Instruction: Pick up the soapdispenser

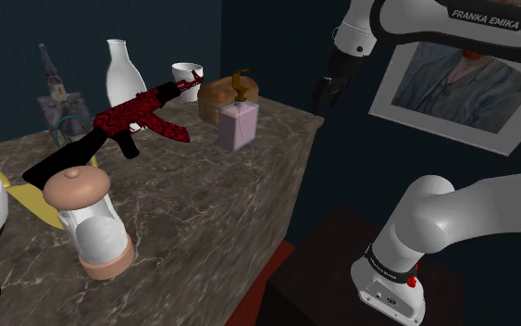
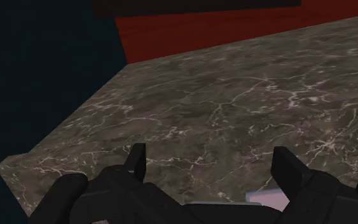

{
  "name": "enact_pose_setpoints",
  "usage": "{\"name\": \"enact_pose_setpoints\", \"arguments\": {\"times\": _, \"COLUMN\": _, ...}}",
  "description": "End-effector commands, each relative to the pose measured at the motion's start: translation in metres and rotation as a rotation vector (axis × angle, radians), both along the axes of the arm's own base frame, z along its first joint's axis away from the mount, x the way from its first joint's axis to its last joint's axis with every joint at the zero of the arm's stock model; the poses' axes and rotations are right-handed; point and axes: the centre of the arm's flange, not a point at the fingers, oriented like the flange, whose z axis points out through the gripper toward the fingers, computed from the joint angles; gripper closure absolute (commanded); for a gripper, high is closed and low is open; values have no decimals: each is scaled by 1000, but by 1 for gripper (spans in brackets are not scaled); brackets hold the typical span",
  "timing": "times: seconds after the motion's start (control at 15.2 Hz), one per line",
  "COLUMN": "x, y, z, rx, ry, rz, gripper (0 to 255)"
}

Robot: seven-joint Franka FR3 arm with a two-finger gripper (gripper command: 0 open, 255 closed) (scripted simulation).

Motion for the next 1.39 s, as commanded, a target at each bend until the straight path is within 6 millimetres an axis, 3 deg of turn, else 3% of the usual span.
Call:
{"name": "enact_pose_setpoints", "arguments": {"times": 0.0, "x": 0, "y": 0, "z": 0, "rx": 0, "ry": 0, "rz": 0, "gripper": 0}}
{"name": "enact_pose_setpoints", "arguments": {"times": 1.12, "x": 175, "y": 76, "z": 44, "rx": 265, "ry": -60, "rz": 323, "gripper": 0}}
{"name": "enact_pose_setpoints", "arguments": {"times": 1.32, "x": 181, "y": 80, "z": 36, "rx": 275, "ry": -62, "rz": 334, "gripper": 0}}
